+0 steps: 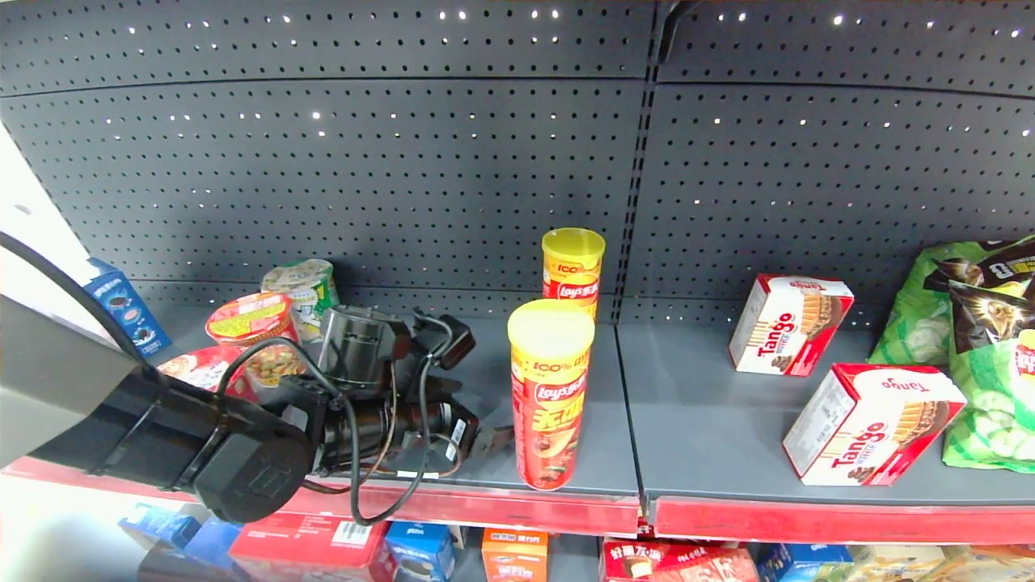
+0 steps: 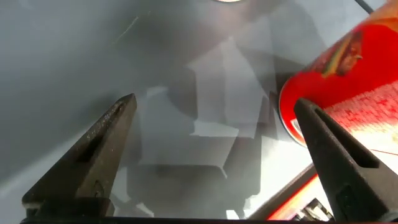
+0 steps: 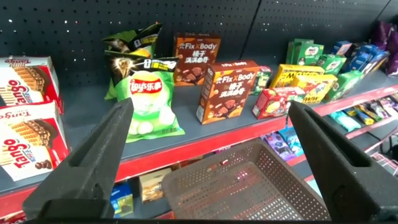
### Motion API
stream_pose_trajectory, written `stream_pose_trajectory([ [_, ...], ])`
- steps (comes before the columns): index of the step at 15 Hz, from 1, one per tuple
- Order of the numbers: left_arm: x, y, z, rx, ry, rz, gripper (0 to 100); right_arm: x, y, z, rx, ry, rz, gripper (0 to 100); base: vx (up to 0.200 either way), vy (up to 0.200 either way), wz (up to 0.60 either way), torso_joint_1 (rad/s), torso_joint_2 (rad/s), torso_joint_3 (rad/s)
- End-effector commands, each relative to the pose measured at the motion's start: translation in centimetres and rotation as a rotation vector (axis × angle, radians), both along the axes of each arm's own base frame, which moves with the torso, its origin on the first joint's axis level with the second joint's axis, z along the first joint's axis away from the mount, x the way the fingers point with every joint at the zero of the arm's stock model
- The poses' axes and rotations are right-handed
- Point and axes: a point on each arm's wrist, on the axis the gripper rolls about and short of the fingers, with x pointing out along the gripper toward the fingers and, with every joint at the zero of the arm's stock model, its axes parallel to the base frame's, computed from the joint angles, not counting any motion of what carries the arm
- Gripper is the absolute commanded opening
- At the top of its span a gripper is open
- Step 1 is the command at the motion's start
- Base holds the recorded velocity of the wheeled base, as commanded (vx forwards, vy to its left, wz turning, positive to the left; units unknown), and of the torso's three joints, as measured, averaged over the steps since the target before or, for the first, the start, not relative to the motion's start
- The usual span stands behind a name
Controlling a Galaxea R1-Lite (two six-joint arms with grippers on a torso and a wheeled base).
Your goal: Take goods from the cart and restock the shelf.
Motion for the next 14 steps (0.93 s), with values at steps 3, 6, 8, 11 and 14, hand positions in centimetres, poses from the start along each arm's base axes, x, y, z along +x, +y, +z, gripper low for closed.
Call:
stream_pose_trajectory([
  [3,0.5,-0.6,-0.4,0.001,0.002,-0.008,100,0.1,0.1,-0.1,-0.002,0.007,-0.013,100,0.0,0.0,0.0,0.0,0.0,0.0],
  [6,0.8,-0.7,-0.3,-0.001,-0.003,-0.008,100,0.0,0.1,-0.5,-0.003,0.01,-0.015,100,0.0,0.0,0.0,0.0,0.0,0.0],
  [8,1.1,-0.8,-0.5,-0.001,-0.002,-0.008,100,0.0,0.1,-0.7,-0.003,0.012,-0.015,100,0.0,0.0,0.0,0.0,0.0,0.0],
  [11,1.4,-1.2,-0.6,-0.002,-0.005,-0.013,100,-0.1,0.1,-0.8,-0.004,0.013,-0.015,100,0.0,0.0,0.0,0.0,0.0,0.0],
  [14,1.7,-1.9,-0.7,-0.004,-0.007,-0.026,100,-0.3,0.1,-1.2,-0.006,0.021,-0.015,100,0.0,0.0,0.0,0.0,0.0,0.0],
])
